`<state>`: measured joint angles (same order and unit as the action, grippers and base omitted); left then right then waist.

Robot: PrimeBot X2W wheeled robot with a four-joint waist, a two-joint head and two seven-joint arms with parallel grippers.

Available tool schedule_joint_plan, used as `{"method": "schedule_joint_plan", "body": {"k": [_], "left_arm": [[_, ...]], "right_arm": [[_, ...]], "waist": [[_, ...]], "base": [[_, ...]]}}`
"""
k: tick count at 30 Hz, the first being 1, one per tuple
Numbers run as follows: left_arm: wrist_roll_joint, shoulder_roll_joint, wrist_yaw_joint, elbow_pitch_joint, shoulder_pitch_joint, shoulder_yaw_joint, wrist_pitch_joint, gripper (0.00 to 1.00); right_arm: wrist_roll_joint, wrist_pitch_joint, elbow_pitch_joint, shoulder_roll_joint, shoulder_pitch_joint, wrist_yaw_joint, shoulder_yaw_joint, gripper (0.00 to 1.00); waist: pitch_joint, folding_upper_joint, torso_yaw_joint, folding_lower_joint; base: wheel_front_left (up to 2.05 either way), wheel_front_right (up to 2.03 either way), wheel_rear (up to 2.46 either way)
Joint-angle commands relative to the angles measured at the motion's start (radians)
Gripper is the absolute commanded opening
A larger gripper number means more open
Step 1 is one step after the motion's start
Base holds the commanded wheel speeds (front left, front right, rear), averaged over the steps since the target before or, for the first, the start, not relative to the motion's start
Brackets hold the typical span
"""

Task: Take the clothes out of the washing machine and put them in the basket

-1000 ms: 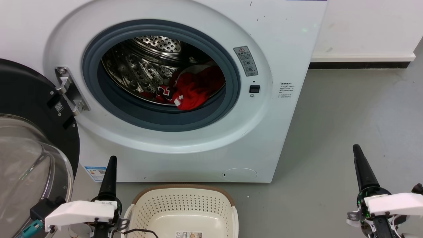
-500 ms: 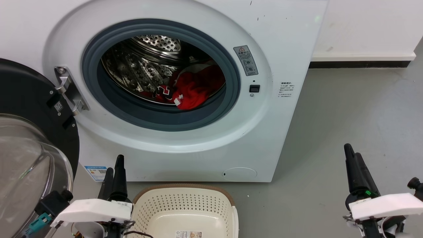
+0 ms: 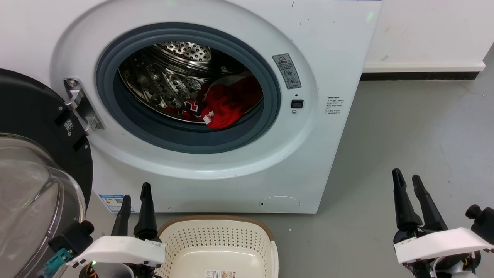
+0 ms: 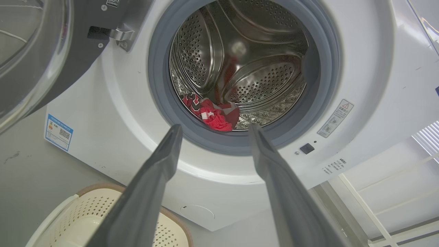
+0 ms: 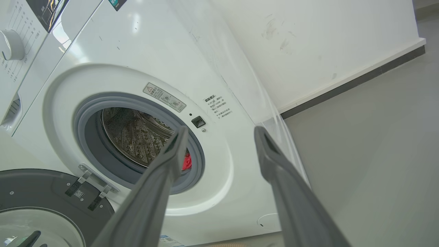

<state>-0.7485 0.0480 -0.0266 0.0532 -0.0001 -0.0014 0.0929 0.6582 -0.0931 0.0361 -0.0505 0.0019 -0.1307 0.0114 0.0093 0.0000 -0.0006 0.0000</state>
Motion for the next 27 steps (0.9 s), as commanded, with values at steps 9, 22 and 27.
{"method": "schedule_joint_plan", "body": {"k": [9,22,27], "left_arm": [[0.154,0.002,-0.014,-0.03,0.018,-0.028,0.035,1.0],[0.305,0.002,-0.028,-0.043,0.04,-0.044,0.07,1.0],[0.352,0.003,-0.03,-0.047,0.049,-0.045,0.082,1.0]], "right_arm": [[-0.142,-0.034,-0.041,-0.001,0.014,0.0,-0.011,1.0],[-0.294,-0.069,-0.068,0.0,0.036,0.0,-0.02,1.0],[-0.346,-0.082,-0.078,0.0,0.041,0.0,-0.025,1.0]], "waist": [[-0.001,0.0,0.0,0.0],[0.0,0.0,0.002,0.0],[0.0,0.0,0.001,0.0]], "base": [[0.0,0.0,0.0],[0.0,0.0,0.0],[0.0,0.0,0.0]]}}
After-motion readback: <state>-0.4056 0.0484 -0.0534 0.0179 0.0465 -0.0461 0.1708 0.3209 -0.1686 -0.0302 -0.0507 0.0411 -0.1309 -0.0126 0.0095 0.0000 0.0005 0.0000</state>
